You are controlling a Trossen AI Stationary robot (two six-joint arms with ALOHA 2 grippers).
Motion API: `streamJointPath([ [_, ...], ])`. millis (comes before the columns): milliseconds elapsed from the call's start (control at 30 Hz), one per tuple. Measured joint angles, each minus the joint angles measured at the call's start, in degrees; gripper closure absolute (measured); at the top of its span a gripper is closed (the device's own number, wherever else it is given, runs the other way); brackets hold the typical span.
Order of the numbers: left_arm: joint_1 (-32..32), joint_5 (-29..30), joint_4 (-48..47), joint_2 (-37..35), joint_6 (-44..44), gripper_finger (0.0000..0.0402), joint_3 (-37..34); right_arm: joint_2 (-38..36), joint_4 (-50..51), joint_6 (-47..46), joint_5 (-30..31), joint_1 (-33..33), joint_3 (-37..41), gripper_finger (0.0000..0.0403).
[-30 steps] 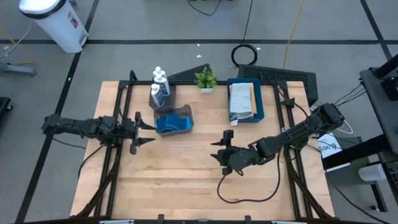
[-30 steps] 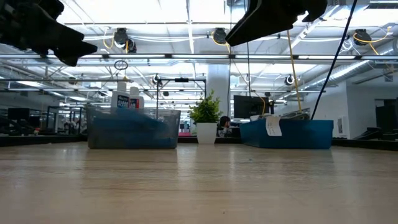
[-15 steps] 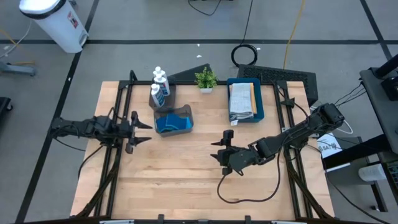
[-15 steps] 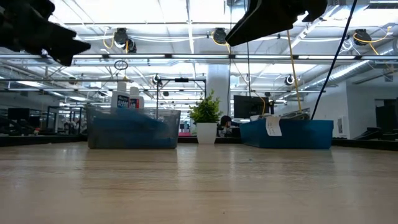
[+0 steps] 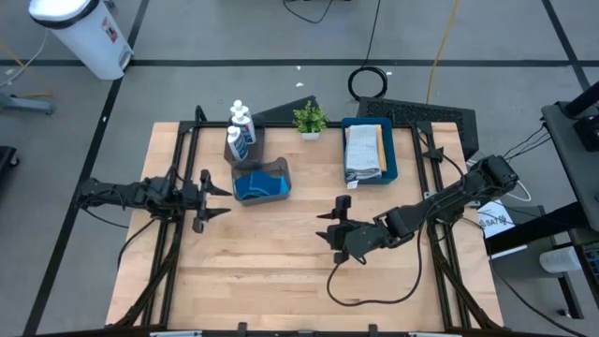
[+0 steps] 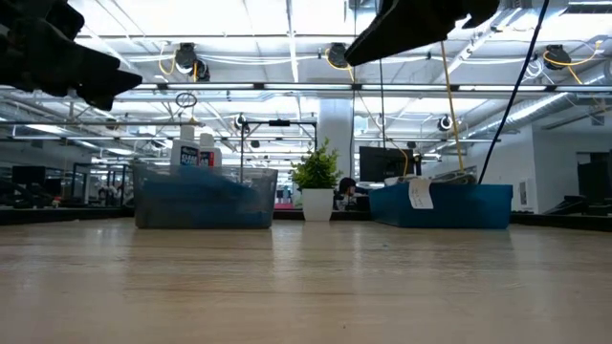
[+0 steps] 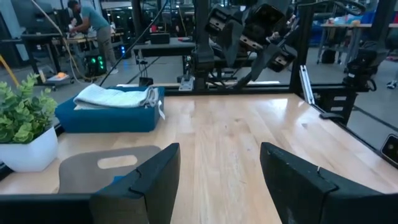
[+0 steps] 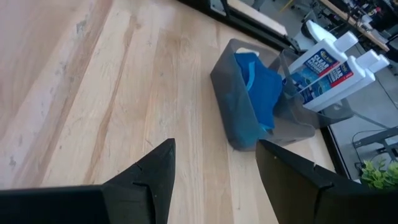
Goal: Pick & Place Kitchen Items
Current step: Return to Home Position
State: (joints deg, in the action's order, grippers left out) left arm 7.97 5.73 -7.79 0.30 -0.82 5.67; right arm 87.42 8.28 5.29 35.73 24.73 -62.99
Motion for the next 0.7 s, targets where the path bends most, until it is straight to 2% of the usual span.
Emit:
streamJointPath([
  [300, -0.6, -0.9, 9.2, 0.0, -0.1, 0.0176, -4.7, -0.5, -5.2, 0.3, 0.3, 0.0, 0.0, 0.0206],
  [500, -1.3, -0.6, 9.0, 0.5, -0.1, 0.0176, -4.7, -7.1, -1.8, 1.0, 0.2, -0.1, 1.3, 0.0206],
  [567, -1.3, -0.5, 9.1, 0.9, -3.4, 0.0176, -4.7, -10.1, 0.2, 3.3, 2.6, 0.1, 3.2, 0.0206],
  [633, -1.3, -0.3, 9.5, 0.7, -5.8, 0.0176, -4.7, -14.3, 3.7, 6.2, 9.1, 0.2, 5.2, 0.0206],
  [700, -1.3, -0.2, 9.6, 0.9, -6.2, 0.0176, -4.7, -18.9, 7.3, 5.2, 15.5, 0.1, 7.1, 0.0206],
])
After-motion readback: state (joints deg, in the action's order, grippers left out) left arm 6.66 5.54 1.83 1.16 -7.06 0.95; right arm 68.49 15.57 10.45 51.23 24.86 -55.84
